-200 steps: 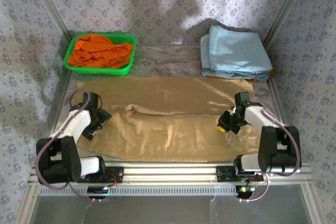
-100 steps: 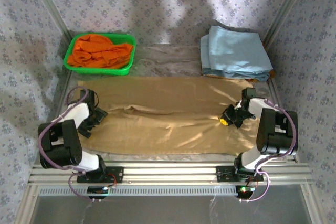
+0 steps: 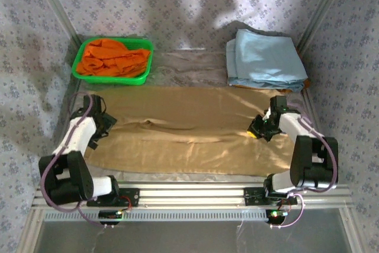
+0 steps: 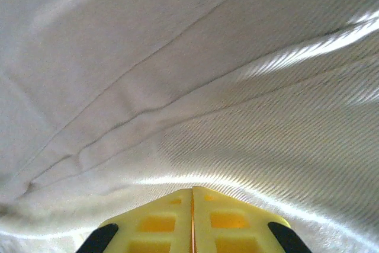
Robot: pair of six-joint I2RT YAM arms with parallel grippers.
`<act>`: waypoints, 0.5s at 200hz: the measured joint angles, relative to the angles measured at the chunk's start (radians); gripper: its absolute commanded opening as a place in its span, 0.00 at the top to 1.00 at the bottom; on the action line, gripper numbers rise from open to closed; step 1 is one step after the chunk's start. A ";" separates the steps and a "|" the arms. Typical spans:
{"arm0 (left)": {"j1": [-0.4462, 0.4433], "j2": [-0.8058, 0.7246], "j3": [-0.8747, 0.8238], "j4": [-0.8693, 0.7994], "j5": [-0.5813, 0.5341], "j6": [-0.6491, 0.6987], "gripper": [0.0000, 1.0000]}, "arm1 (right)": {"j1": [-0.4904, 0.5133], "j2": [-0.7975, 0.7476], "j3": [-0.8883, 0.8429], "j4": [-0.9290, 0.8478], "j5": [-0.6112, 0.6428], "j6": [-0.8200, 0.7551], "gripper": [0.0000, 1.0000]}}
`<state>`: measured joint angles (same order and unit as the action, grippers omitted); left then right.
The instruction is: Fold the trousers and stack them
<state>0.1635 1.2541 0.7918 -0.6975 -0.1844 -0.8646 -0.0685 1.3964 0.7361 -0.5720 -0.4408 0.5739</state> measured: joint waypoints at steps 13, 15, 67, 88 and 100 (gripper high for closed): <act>0.058 -0.064 0.004 -0.014 -0.014 0.001 0.03 | 0.024 -0.032 0.002 -0.014 0.000 0.000 0.89; 0.066 -0.072 0.004 -0.016 -0.012 0.001 0.03 | 0.028 -0.036 0.002 -0.016 0.000 0.000 0.89; 0.329 -0.184 -0.013 -0.051 -0.026 -0.013 0.04 | 0.114 -0.095 0.005 -0.059 -0.002 0.001 0.85; 0.369 -0.185 -0.080 -0.044 -0.018 -0.038 0.07 | 0.134 -0.111 0.005 -0.068 -0.002 0.001 0.84; 0.376 -0.184 -0.128 -0.036 -0.011 -0.050 0.09 | 0.138 -0.117 0.005 -0.072 -0.002 0.001 0.84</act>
<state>0.5392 1.0698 0.6640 -0.7338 -0.1959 -0.9146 0.0692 1.2789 0.7414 -0.6441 -0.4427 0.5747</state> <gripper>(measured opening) 0.924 0.161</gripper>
